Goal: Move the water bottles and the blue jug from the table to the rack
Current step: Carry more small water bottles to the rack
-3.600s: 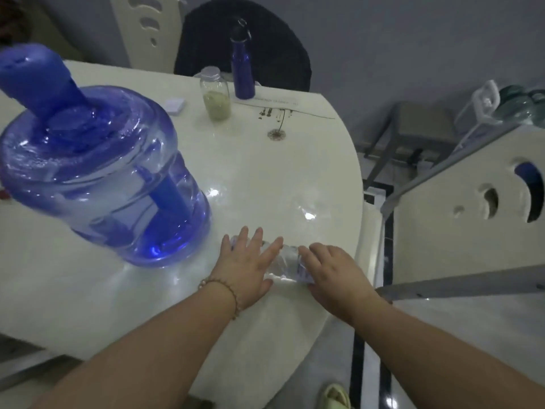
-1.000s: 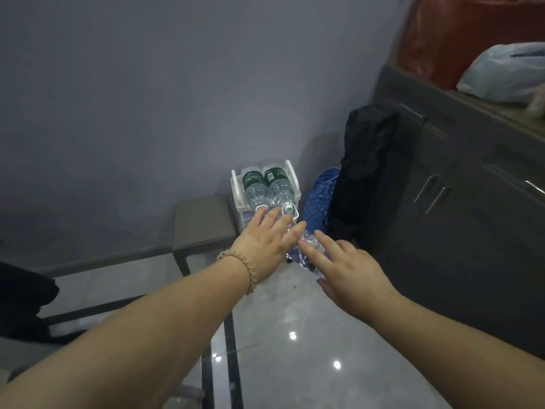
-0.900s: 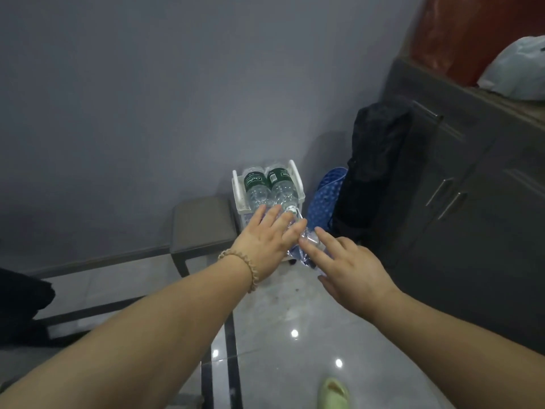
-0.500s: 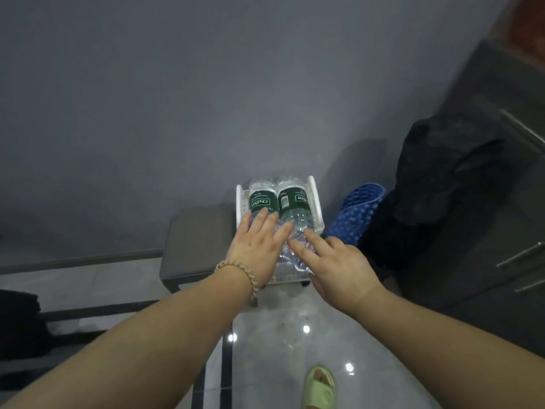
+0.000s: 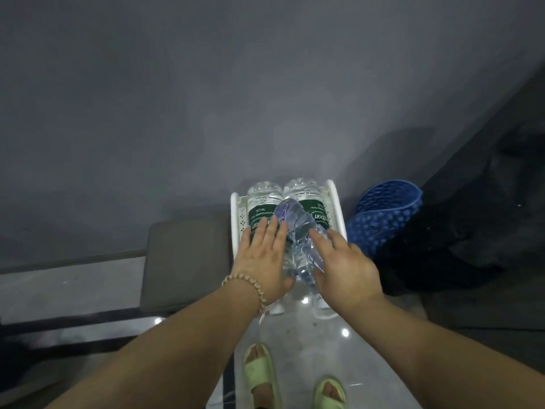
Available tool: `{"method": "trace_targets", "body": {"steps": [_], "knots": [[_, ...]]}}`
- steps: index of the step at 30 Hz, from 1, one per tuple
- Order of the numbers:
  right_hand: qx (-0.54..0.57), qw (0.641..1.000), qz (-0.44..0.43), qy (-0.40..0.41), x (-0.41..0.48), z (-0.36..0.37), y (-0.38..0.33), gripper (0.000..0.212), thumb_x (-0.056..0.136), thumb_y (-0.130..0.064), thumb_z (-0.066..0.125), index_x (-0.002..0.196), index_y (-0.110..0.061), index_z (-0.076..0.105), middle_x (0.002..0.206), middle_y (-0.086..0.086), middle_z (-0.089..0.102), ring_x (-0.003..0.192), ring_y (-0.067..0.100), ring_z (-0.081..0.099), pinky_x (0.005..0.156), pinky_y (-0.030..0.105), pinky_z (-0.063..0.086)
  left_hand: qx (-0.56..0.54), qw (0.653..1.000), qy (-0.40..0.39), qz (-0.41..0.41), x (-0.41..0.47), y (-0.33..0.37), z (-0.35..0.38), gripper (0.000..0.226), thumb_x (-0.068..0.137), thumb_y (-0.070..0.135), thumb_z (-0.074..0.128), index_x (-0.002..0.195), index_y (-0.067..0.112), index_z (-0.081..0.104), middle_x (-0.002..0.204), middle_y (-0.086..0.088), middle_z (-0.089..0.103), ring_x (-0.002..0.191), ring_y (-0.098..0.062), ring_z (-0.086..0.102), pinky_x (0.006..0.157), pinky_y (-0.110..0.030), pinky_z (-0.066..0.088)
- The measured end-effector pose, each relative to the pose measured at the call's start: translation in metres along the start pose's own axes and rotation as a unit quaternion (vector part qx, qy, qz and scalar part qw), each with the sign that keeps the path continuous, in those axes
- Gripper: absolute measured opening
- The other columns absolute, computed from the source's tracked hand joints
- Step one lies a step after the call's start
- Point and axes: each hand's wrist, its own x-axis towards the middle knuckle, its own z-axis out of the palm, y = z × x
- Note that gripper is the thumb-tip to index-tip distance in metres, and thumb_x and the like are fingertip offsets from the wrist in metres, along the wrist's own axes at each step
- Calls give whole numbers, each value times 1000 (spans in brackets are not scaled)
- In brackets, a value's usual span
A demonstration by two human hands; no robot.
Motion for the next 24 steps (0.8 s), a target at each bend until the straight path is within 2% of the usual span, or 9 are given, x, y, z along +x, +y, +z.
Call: {"method": "trace_targets", "body": {"steps": [5, 8, 13, 17, 20, 24], "knots": [[27, 997, 71, 26, 46, 21, -29, 74, 86, -37, 62, 145, -34, 18, 149, 1, 24, 111, 24, 51, 76, 33, 50, -10, 999, -28, 27, 48, -23, 23, 104, 83, 72, 34, 143, 11, -26, 154, -7, -26, 141, -23, -22, 115, -48, -9], [44, 993, 108, 19, 65, 32, -43, 76, 85, -38, 63, 146, -32, 17, 151, 5, 20, 114, 26, 50, 78, 34, 51, -26, 997, -52, 49, 68, -39, 37, 102, 83, 72, 30, 142, 11, -27, 154, -6, -25, 141, -22, -23, 116, -47, -6], [84, 983, 162, 11, 79, 48, -60, 74, 87, -40, 61, 145, -34, 15, 153, 3, 15, 118, 24, 46, 84, 33, 46, -80, 983, -114, 123, 81, -62, 51, 114, 74, 77, 40, 146, 14, -21, 152, -3, -32, 137, -16, -31, 117, -44, -6], [88, 984, 153, 3, 86, 58, -68, 72, 91, -41, 52, 148, -32, 9, 157, 2, 10, 131, 25, 33, 95, 33, 40, -41, 984, -102, 143, 81, -70, 57, 113, 75, 78, 39, 145, 12, -21, 151, -4, -33, 136, -17, -33, 116, -46, -8], [68, 990, 123, -7, 92, 67, -68, 74, 92, -43, 46, 150, -25, 4, 159, 3, 2, 141, 23, 15, 109, 38, 27, -32, 984, -98, 144, 80, -78, 58, 114, 74, 81, 34, 145, 11, -22, 151, -5, -32, 136, -18, -32, 116, -46, -8], [52, 993, 109, -14, 93, 76, -68, 75, 93, -44, 43, 150, -25, -3, 159, 3, -5, 144, 24, 7, 113, 42, 20, -19, 984, -105, 139, 77, -87, 59, 118, 70, 87, 28, 143, 11, -26, 150, -5, -34, 137, -19, -31, 115, -46, -8]]}}
